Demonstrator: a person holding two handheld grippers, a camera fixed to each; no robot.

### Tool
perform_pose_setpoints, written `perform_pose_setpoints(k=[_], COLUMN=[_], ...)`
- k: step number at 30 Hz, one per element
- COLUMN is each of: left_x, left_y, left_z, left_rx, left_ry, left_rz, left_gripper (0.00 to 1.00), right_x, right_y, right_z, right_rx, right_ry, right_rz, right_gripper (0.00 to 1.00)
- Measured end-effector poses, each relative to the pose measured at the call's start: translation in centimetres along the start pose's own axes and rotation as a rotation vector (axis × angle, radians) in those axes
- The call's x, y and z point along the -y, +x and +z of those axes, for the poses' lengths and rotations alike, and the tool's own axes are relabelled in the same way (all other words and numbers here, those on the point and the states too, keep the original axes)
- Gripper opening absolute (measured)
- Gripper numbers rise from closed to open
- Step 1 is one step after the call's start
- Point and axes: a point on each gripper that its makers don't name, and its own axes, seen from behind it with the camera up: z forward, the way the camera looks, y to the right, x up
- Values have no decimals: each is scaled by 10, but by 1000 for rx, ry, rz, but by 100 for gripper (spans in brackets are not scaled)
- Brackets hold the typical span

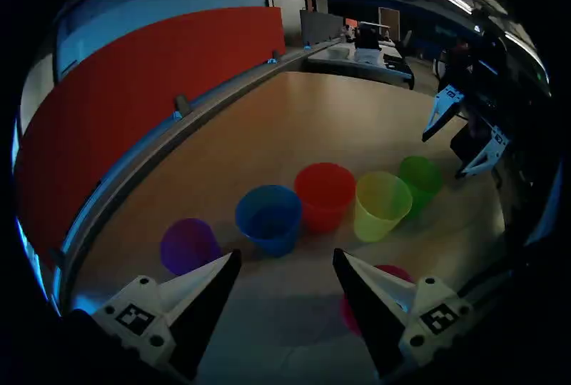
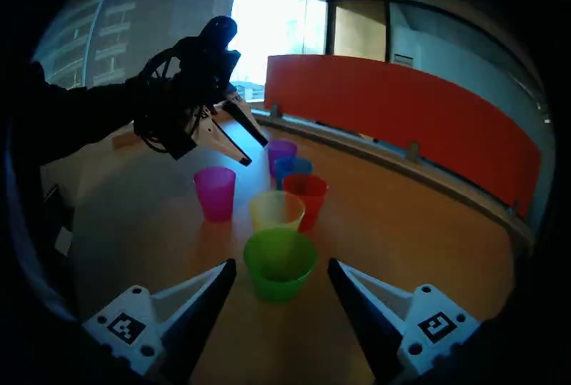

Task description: Pour water

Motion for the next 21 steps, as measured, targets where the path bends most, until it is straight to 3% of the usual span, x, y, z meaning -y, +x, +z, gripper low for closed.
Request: perform_pose_setpoints(k=[21], left_x=[9], left_y=[2], left_z=[46], left_rx=[47], left_ry=[-5], left_rz=[-29], left_gripper=[96], right_x=[-10], right_y=[-8], right_z=[3], right_rx=[2], right_ry=[-4], right_rz=[9], right_gripper=[100])
